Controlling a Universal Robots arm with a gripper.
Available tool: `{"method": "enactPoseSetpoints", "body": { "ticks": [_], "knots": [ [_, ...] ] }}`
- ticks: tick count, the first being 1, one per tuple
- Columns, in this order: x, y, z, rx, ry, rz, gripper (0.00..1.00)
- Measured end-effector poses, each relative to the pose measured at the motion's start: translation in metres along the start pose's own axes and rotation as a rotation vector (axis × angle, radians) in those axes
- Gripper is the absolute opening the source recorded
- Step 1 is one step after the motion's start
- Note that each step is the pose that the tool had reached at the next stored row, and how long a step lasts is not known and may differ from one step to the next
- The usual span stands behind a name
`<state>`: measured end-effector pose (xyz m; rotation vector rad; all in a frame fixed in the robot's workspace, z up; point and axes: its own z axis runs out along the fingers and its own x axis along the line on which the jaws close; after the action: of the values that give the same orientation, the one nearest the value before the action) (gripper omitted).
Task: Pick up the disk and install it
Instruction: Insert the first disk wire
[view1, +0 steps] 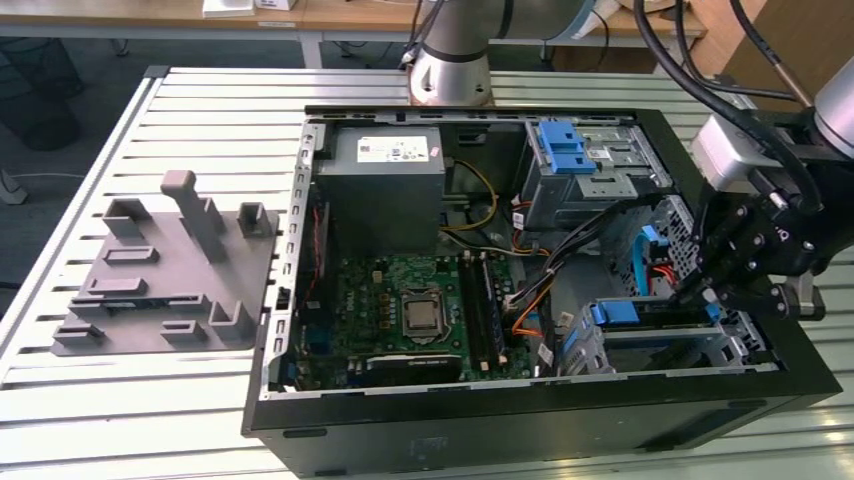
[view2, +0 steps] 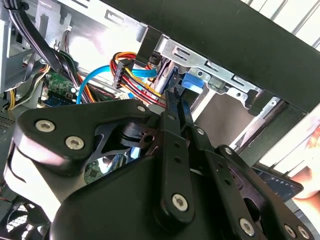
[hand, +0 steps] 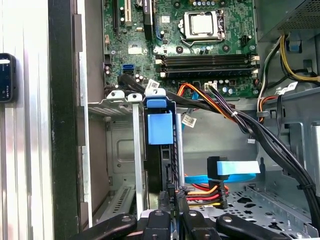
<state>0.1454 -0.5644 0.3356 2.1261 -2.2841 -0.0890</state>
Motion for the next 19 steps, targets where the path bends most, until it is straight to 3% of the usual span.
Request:
{"method": "enactPoseSetpoints", "body": {
  "ticks": [19],
  "knots": [
    [0.0001,-0.0011,0.0066,-0.0055,0.0004,0.0,0.16]
  ]
}}
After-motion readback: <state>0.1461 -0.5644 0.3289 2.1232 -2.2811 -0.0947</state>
